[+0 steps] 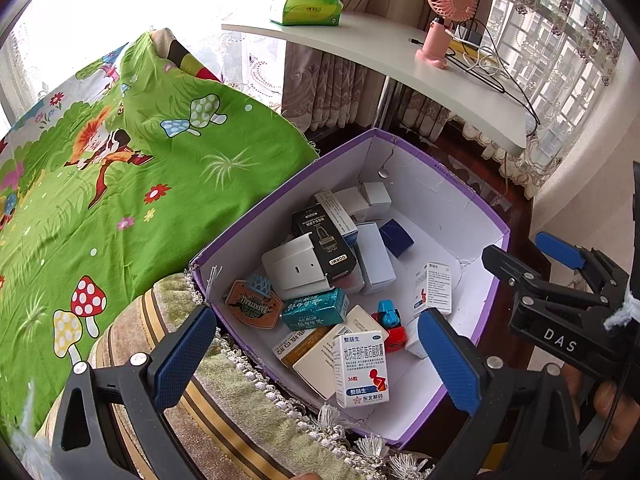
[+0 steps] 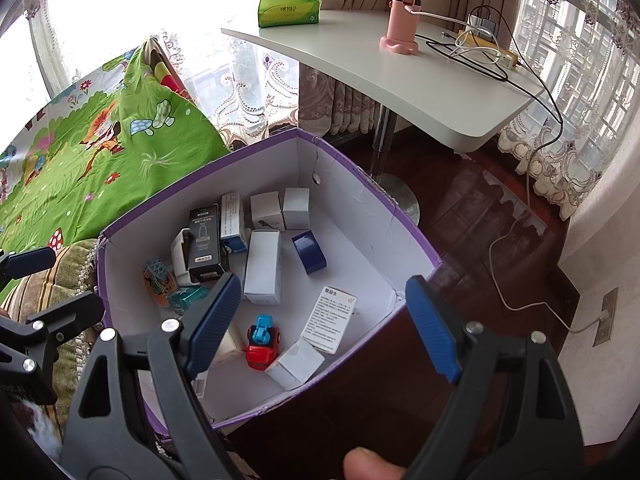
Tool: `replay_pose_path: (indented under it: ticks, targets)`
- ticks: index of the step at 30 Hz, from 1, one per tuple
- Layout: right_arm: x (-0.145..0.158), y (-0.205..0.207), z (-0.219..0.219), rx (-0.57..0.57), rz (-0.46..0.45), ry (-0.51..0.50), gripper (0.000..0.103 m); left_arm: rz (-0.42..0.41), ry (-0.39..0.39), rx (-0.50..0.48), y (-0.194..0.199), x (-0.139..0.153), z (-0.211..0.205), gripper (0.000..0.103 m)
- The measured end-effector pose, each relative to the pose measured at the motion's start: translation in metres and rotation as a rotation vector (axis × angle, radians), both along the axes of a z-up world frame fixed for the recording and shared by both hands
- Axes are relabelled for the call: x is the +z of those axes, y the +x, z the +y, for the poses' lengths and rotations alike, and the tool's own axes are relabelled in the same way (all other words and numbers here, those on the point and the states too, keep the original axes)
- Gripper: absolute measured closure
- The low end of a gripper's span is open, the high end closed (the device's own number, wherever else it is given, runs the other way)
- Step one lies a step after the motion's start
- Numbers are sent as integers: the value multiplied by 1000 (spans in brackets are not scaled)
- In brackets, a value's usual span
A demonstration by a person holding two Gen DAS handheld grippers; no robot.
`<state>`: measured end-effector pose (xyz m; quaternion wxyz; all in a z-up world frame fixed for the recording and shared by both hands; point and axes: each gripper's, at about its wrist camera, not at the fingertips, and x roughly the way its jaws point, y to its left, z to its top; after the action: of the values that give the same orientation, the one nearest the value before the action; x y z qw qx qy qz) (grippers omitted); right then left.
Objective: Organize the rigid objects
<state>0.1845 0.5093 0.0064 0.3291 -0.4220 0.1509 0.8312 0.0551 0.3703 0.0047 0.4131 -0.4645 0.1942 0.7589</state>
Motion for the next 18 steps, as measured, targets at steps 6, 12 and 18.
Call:
replay_pose_path:
  ticks: [6,12,18]
  targets:
    - [0,0,0,0,1,0,17,0,0,0,0,0,0,1]
    - [1,1,0,-4,0,0,17,0,0,2,0,0,1,1]
    - [1,1,1,-4,0,1,17,0,-3,-1,1,-1,1,1]
